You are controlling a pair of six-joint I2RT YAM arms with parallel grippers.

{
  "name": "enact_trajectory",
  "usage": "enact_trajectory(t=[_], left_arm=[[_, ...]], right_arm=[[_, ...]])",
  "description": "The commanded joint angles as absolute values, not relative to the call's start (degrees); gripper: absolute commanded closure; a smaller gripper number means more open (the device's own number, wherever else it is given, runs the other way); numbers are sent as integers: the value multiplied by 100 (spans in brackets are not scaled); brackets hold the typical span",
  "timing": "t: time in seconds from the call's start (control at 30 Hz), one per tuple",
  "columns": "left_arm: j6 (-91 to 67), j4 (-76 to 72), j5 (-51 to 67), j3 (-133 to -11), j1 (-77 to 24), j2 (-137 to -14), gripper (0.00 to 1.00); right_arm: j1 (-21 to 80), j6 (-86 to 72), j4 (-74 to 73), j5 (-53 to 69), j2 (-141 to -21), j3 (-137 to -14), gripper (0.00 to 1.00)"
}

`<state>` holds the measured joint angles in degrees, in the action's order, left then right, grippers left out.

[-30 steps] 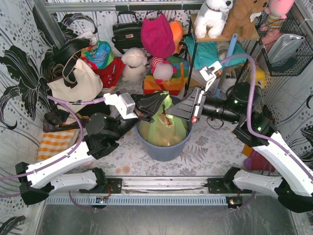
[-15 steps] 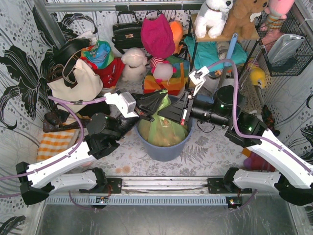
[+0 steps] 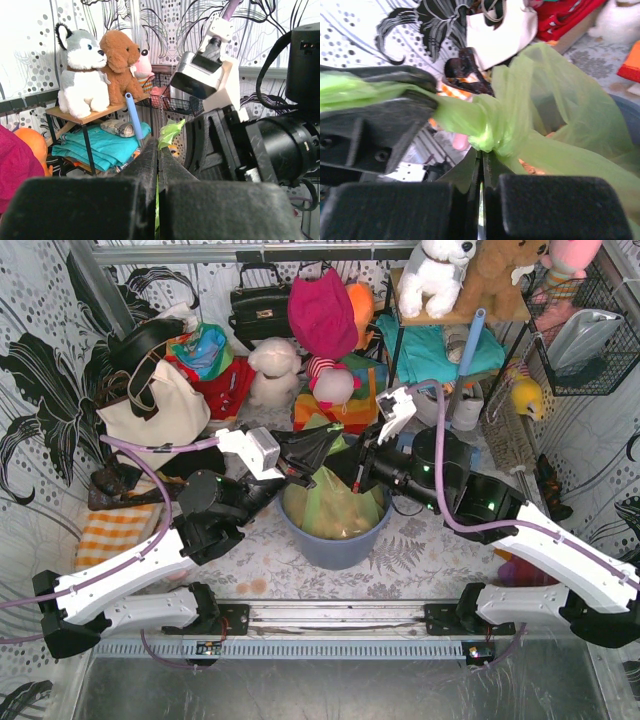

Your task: Tie the trash bag

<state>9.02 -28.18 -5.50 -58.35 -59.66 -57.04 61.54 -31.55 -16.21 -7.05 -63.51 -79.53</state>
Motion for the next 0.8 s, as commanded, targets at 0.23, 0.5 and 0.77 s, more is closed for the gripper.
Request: enact_trajectory(t=[0.23,0.5,0.77], left_arm=[[1101,-2742,-466,-5893,-5941,-5669,100],[1085,-2725,-454,-5847,-5941,-5650,100],[1056,-2707,-384,-5855,-5941,-5613,100]], right_arm=[[6354,-2572,-769,-2159,-6361,-7366,100],[6736,-2264,645,-3052,-6387,-6811,100],[7572,-1184,3144,-4573,-6577,-6066,100]])
